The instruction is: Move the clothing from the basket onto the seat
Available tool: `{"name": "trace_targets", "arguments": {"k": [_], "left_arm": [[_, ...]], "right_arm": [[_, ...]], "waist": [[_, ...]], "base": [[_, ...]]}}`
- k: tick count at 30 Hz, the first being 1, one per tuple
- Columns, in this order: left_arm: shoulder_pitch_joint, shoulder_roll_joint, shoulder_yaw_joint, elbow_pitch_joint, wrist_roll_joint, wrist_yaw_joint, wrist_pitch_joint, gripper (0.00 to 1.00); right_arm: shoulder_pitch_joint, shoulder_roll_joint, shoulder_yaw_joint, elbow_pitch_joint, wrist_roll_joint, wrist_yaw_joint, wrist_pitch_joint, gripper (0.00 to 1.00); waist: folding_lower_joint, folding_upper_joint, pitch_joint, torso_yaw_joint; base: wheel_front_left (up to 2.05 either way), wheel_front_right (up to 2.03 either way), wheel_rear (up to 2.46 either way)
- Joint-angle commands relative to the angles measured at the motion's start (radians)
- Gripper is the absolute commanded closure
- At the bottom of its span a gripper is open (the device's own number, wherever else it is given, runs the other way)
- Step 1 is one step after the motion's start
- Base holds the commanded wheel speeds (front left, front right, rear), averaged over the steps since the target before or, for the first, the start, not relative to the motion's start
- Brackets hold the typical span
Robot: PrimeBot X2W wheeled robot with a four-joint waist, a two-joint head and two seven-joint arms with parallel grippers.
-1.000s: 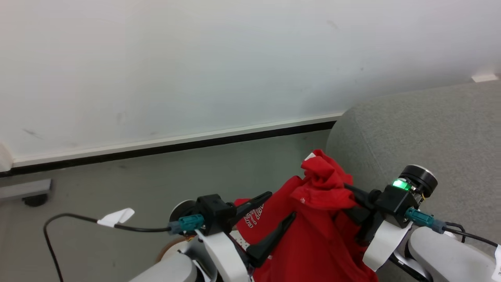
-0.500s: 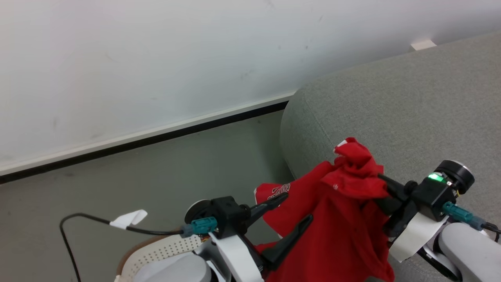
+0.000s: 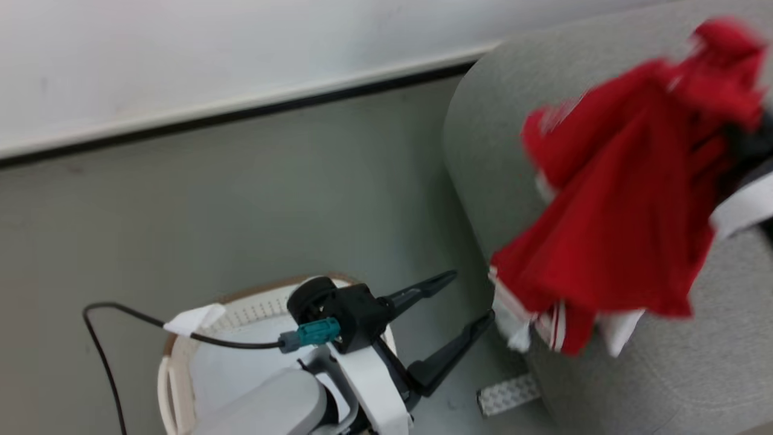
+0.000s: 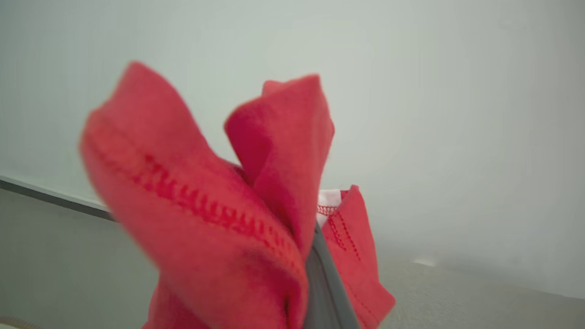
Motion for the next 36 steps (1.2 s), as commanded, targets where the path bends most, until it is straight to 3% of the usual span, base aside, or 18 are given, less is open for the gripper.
{"name": "trace_targets", "arguments": {"k": [1, 10, 16, 27, 28, 29, 36], "left_arm": [[-0.017, 0.012, 0.003, -0.006, 0.012, -0.003, 0.001, 0.00], [-0.079, 0.052, 0.030, -0.043, 0.045, 0.005, -0.002, 0.00], [-0.093, 0.077, 0.049, -0.070, 0.052, 0.022, -0.010, 0.00], [-0.038, 0.070, 0.044, -0.040, 0.033, 0.048, -0.045, 0.00], [-0.032, 0.071, 0.043, -0.036, 0.031, 0.050, -0.050, 0.00], [-0.026, 0.073, 0.044, -0.030, 0.029, 0.053, -0.053, 0.00], [0.027, 0.065, 0.081, 0.024, 0.014, 0.088, -0.105, 0.00]], "right_arm": [[-0.051, -0.010, -0.039, 0.017, -0.010, -0.002, 0.006, 1.00], [-0.360, -0.055, -0.428, 0.199, -0.186, -0.002, 0.032, 1.00], [-0.435, -0.092, -0.592, 0.299, -0.403, -0.003, 0.018, 1.00], [-0.197, 0.127, -0.876, 0.585, -0.552, -0.003, -0.093, 1.00], [-0.178, 0.145, -0.885, 0.604, -0.560, -0.003, -0.098, 0.71], [-0.160, 0.157, -0.890, 0.620, -0.570, -0.003, -0.101, 0.00], [-0.034, 0.245, -0.878, 0.568, -0.550, -0.003, -0.116, 0.00]], "waist": [[-0.0002, 0.0000, 0.082, 0.036], [-0.0002, 0.0000, 0.229, 0.095], [-0.0002, 0.0000, 0.288, 0.112], [-0.0002, 0.0000, 0.271, 0.108], [-0.0002, 0.0000, 0.265, 0.107], [-0.0002, 0.0000, 0.256, 0.106], [-0.0002, 0.0000, 0.175, 0.113]], "base": [[0.00, 0.00, 0.00], [0.00, 0.00, 0.00], [0.00, 0.00, 0.00], [0.00, 0.00, 0.00], [0.00, 0.00, 0.00], [0.00, 0.00, 0.00], [0.00, 0.00, 0.00]]}}
